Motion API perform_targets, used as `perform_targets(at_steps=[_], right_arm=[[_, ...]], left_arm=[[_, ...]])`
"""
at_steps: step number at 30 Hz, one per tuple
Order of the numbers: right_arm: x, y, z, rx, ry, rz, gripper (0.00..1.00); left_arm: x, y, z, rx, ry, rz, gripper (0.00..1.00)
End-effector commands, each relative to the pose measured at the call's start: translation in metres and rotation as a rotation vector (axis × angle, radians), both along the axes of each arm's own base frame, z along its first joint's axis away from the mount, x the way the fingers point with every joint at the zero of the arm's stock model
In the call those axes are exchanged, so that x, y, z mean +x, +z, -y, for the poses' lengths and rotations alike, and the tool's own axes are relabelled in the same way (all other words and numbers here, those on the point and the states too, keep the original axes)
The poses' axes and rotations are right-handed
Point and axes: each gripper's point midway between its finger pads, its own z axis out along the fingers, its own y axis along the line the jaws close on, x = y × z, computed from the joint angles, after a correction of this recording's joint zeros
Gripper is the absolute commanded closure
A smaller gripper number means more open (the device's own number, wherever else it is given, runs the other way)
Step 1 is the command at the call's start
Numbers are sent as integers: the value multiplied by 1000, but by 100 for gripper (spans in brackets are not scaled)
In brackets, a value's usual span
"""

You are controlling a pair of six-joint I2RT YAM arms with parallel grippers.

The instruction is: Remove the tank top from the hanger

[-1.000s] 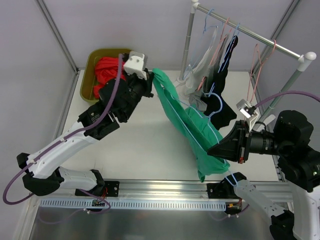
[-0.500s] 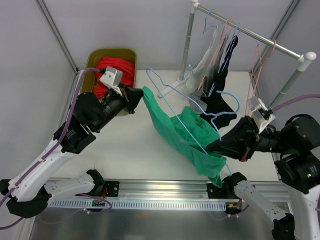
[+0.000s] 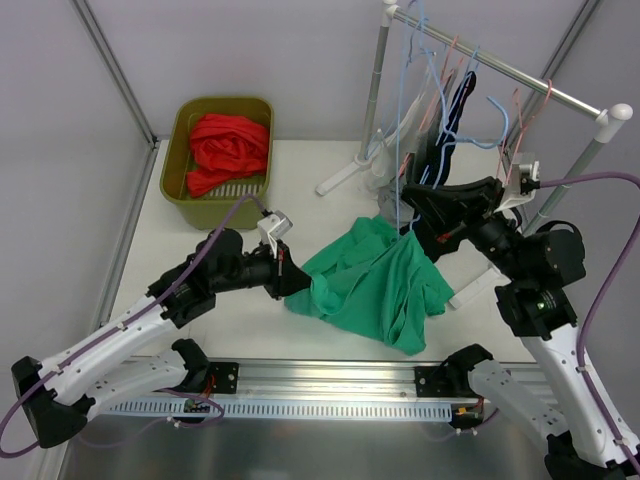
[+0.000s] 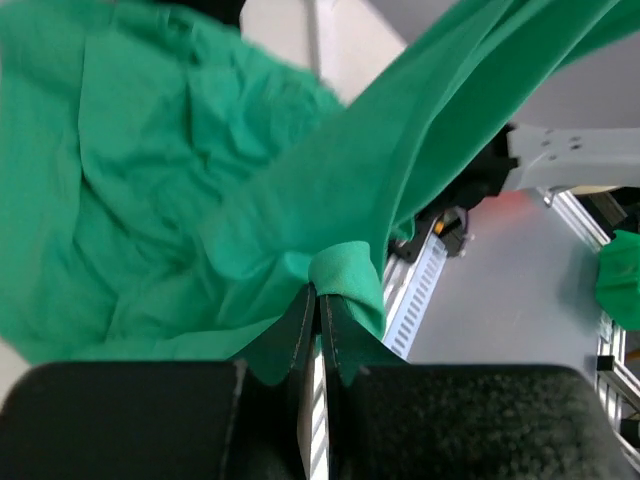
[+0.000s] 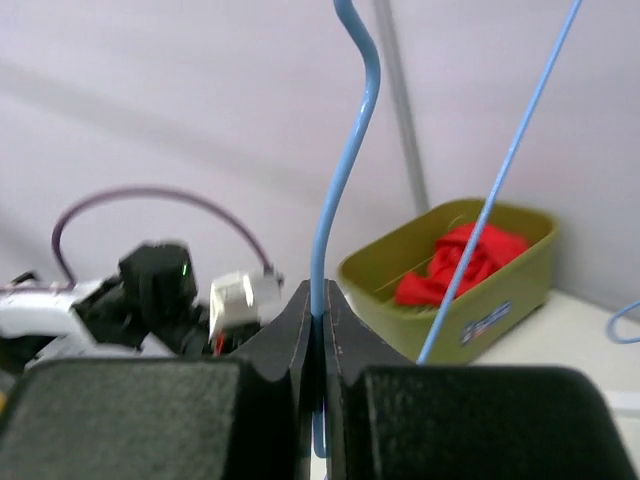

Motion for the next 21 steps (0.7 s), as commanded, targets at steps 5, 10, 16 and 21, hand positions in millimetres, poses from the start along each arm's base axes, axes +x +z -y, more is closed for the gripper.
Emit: perform_targets(at_steps=[5,10,16,21], right_arm=[[14,31,43,37,-314,202,100],[-3,19,63,-5,-359,63,100],[4,-20,78,-63,-445,-80,100],[-17,-51,79,-76,-394,-478,100]], left_arm=[[7,-55,-7,70,111,-140,100],[17,-83,-16,175,192,-181,100],[25,-99,-22,226,259,-219,100],[32,-94,-35,253,331,-196,96]])
